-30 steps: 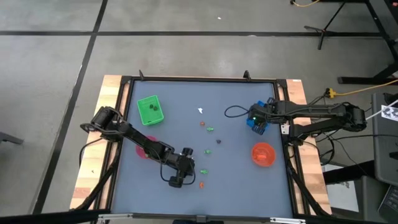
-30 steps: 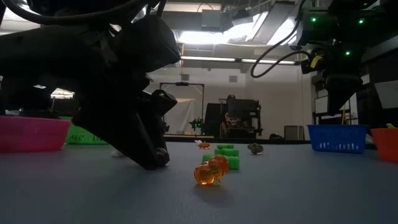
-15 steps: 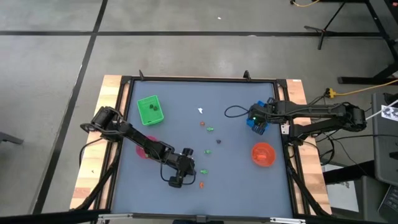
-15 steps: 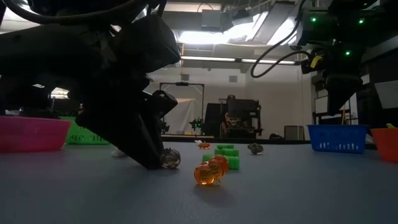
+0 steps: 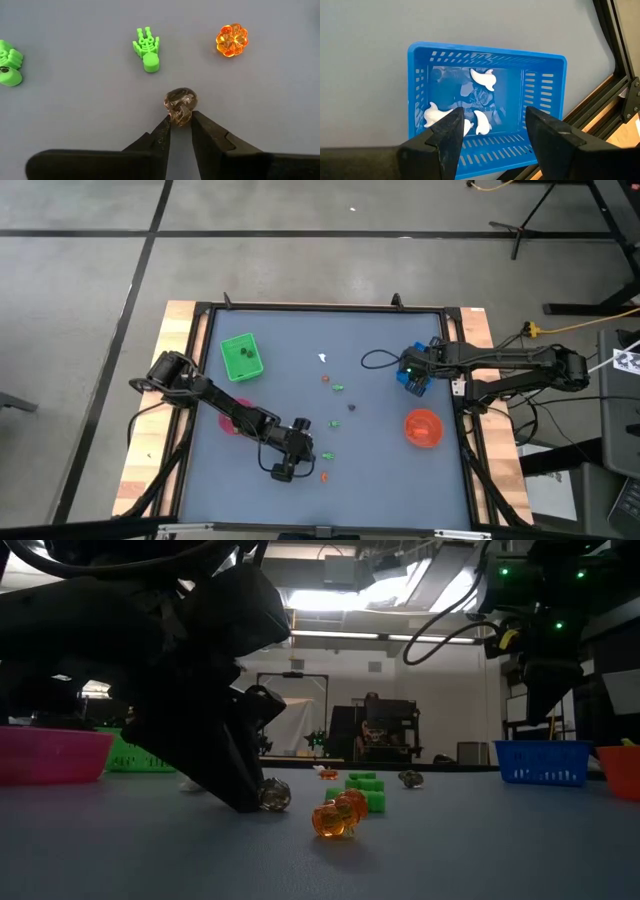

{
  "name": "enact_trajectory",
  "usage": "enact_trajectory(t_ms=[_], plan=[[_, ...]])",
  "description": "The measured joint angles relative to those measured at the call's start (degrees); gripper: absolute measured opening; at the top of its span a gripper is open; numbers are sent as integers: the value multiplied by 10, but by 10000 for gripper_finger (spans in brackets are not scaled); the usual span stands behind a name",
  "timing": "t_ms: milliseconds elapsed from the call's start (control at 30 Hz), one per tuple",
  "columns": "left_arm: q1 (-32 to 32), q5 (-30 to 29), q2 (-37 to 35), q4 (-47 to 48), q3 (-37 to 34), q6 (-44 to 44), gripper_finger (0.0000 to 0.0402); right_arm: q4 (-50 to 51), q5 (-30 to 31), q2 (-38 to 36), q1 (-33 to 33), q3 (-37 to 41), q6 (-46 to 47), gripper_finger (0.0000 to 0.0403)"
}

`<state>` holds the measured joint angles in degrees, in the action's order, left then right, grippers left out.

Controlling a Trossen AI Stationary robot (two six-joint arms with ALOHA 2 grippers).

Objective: Sort Halloween decoration
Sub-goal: Put the small black skull toy into the green basket

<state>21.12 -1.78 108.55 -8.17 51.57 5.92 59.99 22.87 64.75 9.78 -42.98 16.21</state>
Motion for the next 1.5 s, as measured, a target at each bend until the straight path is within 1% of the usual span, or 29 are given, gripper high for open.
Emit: enact_trajectory(t_ms=[133, 200, 400, 567, 833, 1067, 1267, 1500], plan=[[0, 0, 0, -1, 0, 16, 69, 0, 0, 0, 0, 0, 0, 211], [0, 0, 0, -2, 0, 28, 80, 0, 0, 0, 0, 0, 0, 211], [0, -3, 1, -15, 0, 26, 115, 0, 0, 0, 0, 0, 0, 211], [-1, -6, 2, -33, 0, 11, 128, 0, 0, 0, 0, 0, 0, 211], [0, -3, 2, -34, 0, 10, 149, 0, 0, 0, 0, 0, 0, 211], [0, -2, 1, -48, 0, 9, 154, 0, 0, 0, 0, 0, 0, 211], [0, -1, 1, -51, 0, -18, 154, 0, 0, 0, 0, 0, 0, 211], [0, 0, 1, -52, 0, -20, 154, 0, 0, 0, 0, 0, 0, 211]])
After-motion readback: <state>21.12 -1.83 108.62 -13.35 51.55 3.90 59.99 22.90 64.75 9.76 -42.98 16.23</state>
